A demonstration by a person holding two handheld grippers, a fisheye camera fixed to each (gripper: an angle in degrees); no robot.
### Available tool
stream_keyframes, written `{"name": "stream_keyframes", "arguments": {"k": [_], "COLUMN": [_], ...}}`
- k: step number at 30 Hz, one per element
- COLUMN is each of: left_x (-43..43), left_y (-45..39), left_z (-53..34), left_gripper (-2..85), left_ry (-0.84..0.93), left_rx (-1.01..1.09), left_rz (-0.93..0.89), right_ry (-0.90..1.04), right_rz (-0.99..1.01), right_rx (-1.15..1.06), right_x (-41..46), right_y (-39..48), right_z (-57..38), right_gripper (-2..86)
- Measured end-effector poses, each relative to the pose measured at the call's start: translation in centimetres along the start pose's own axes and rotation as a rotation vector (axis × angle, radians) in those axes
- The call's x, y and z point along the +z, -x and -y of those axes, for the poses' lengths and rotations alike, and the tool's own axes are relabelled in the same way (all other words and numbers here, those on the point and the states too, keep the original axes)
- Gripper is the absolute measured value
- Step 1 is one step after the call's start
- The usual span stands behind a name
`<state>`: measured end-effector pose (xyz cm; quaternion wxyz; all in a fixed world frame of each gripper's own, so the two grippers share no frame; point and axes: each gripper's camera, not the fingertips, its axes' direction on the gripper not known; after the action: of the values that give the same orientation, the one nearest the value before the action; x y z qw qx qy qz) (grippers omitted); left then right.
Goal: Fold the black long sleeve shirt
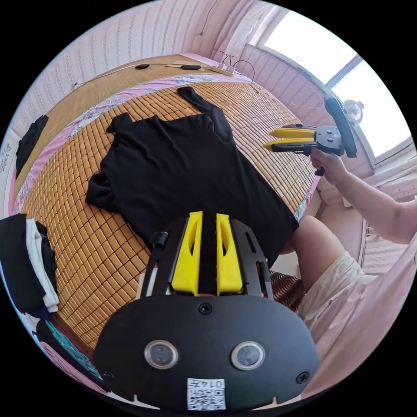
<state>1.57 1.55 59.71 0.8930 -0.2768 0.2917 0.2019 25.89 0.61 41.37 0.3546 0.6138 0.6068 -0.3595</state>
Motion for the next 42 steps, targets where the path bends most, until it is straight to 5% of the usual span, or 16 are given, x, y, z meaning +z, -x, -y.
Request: {"name": "stream_keyframes", "arguments": {"k": [12, 25, 27, 35, 42], "left_x": [7.0, 24.0, 26.3, 30.6, 33.3], "left_y": [5.1, 8.3, 8.4, 8.4, 9.0], "left_z": [11.4, 31.6, 32.5, 34.1, 35.1], "left_gripper": [6.0, 7.0, 6.7, 3.7, 3.3], "left_ry": [0.053, -0.029, 0.002, 0.005, -0.016], "left_rx": [0.059, 0.082, 0.084, 0.157, 0.158], "left_rz": [-0.039, 0.014, 0.013, 0.061, 0.044], "right_ry": [0.065, 0.045, -0.013, -0.278, -0.206], "right_rz": [0.075, 0.233, 0.233, 0.373, 0.258], "right_rx": [0.189, 0.444, 0.439, 0.545, 0.653], "right_x": [0.6, 10.3, 9.5, -2.7, -9.5], "right_y": [-7.6, -22.4, -22.8, -24.9, -24.8], "right_z": [1.1, 10.2, 9.4, -2.8, -10.9], "right_gripper": [12.7, 8.4, 0.8, -0.2, 5.0]}}
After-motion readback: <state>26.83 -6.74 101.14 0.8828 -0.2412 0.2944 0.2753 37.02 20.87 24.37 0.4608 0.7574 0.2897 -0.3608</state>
